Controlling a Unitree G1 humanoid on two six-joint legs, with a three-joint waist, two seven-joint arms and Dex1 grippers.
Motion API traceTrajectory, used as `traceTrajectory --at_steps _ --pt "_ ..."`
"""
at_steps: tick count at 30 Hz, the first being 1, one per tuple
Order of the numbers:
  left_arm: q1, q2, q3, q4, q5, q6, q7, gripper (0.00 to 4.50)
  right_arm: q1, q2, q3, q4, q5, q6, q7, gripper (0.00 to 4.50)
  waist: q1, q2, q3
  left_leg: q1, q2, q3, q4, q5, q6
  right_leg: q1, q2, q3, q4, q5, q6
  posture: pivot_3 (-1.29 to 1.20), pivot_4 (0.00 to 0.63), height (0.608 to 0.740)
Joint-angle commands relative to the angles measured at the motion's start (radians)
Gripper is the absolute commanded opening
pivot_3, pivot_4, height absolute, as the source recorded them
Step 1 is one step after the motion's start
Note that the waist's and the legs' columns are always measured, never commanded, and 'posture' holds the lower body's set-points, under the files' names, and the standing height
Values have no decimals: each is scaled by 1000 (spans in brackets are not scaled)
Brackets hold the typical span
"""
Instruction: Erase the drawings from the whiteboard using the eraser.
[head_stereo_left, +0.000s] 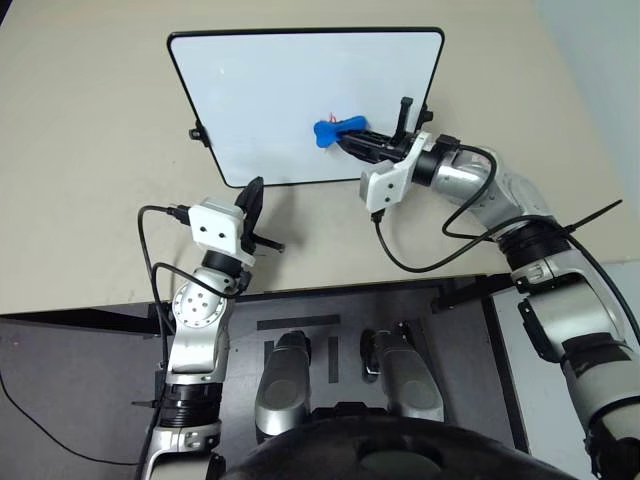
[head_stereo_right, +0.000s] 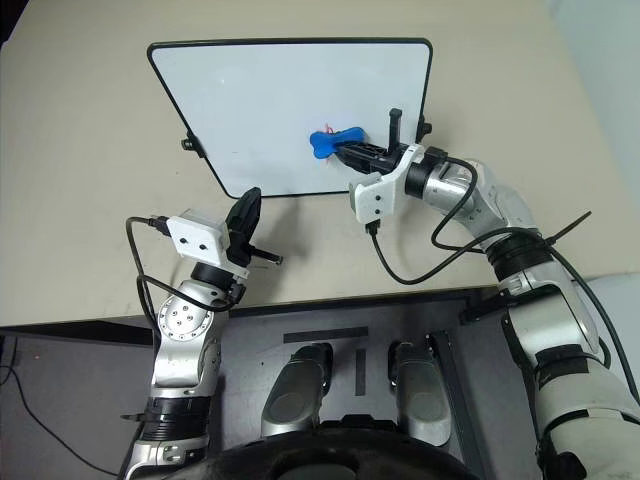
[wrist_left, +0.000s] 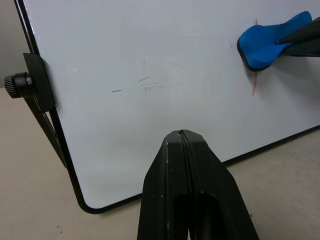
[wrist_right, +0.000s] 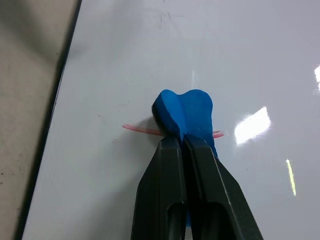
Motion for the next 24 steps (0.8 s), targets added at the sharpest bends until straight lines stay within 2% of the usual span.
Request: traceTrajectory --at_steps 1,8,14,24 --pt "-5 -1 9 -26 -6 -21 5 0 -40 -8 -27 -4 -38 -2 -121 28 0 0 0 0 0 0 0 0 0 0 0 0 0 1 0 0 150 740" --pt "-18 0 3 -17 -6 -22 -1 0 -35 -10 -18 -6 -80 22 -197 28 -2 0 0 -1 0 0 0 0 0 -1 0 0 0 2 -1 0 150 740" --pt "-27 -1 -2 -11 -7 -22 -6 0 -4 19 27 64 -74 31 -142 28 -3 0 0 -1 1 0 0 0 0 -1 0 0 0 2 -1 0 150 740" --pt "-27 -1 -1 -13 -5 -22 -2 0 -14 35 64 139 -83 35 -146 28 -5 0 0 0 1 0 0 0 0 -1 0 0 -1 5 -2 0 150 740"
